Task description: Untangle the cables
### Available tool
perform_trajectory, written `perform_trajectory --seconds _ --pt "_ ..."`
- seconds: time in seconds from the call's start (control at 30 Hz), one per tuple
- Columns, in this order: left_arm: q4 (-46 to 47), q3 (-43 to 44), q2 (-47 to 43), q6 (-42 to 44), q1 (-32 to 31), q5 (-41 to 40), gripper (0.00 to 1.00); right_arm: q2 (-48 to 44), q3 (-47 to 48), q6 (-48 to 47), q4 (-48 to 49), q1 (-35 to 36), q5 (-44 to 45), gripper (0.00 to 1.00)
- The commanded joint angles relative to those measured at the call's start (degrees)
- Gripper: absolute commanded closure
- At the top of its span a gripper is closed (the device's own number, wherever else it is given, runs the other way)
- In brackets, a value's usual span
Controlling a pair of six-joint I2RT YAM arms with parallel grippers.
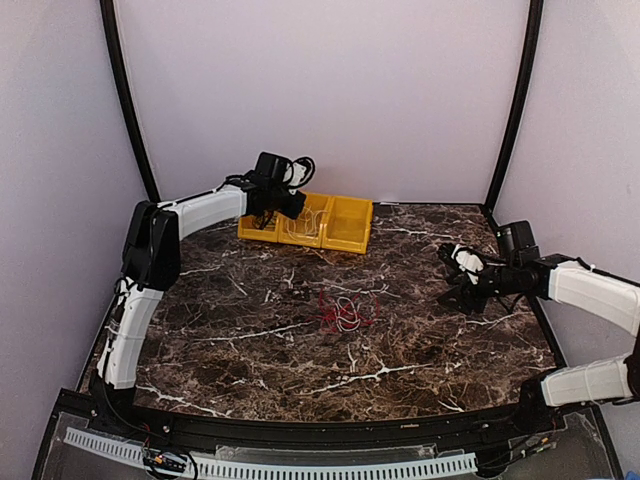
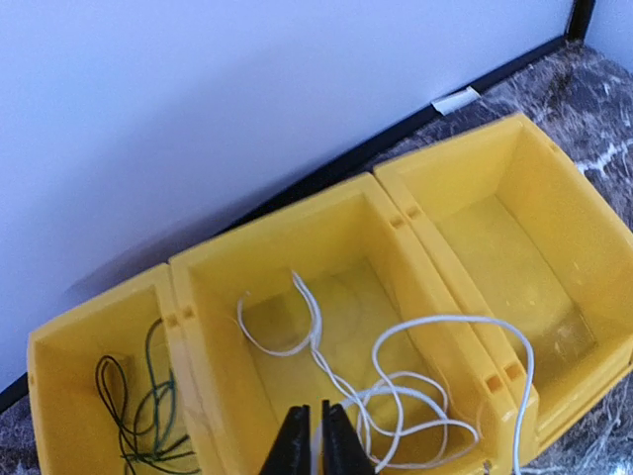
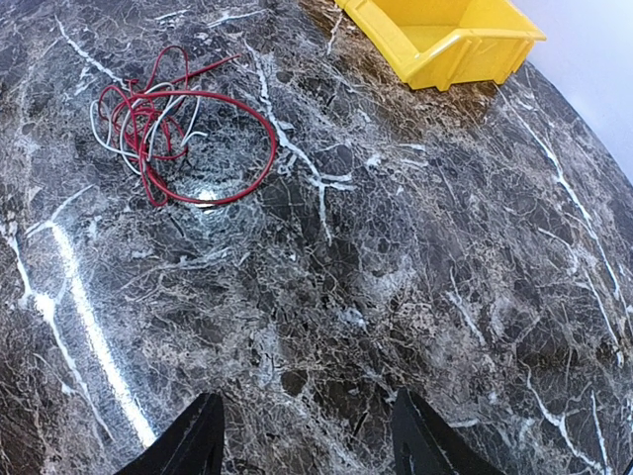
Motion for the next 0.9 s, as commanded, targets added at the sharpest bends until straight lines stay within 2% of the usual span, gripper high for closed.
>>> perform_trajectory --seconds 0.0,0.13,0.3,0.33,0.43,0.53,0.6,0.77,0.87 --pt "5.19 6.22 0.79 -3.29 1.97 3.95 0.98 0.13 -0.23 -0.24 1.31 -0.09 1.19 0.40" --pt "8.87 7.64 2.39 -5.30 2.02 6.24 1.00 0.18 -0.32 -0.19 1.43 -0.09 1.83 0.40" --pt "9.23 7.23 3.42 -6.61 2.11 6.73 1.00 0.38 -0.41 -0.24 1.49 -0.09 2.00 0.40" --pt "8.01 7.21 3.37 -6.66 2.10 7.37 0.98 0.46 -0.41 -0.24 1.49 -0.09 1.95 0.40" --pt "5.45 6.32 1.04 -8.64 2.07 8.38 0.78 0.58 -0.32 -0.24 1.51 -0.09 1.87 0.40" --pt "5.43 -0.10 -5.14 -9.33 1.55 7.80 0.66 0.83 -0.23 -0.35 1.45 -0.14 1.61 0.40" --pt "5.52 -5.45 -9.20 -11.90 1.11 5.07 0.62 0.82 -0.15 -0.33 1.35 -0.10 1.53 0.40" --pt "6.09 -18.83 -16.12 -20.99 0.44 -3.52 0.60 0.58 -0.14 -0.42 1.40 -0.15 1.30 0.40" --pt "5.81 -21.98 -16.94 -28.21 0.26 -6.15 0.60 0.72 0.02 -0.50 1.27 -0.10 1.08 0.40"
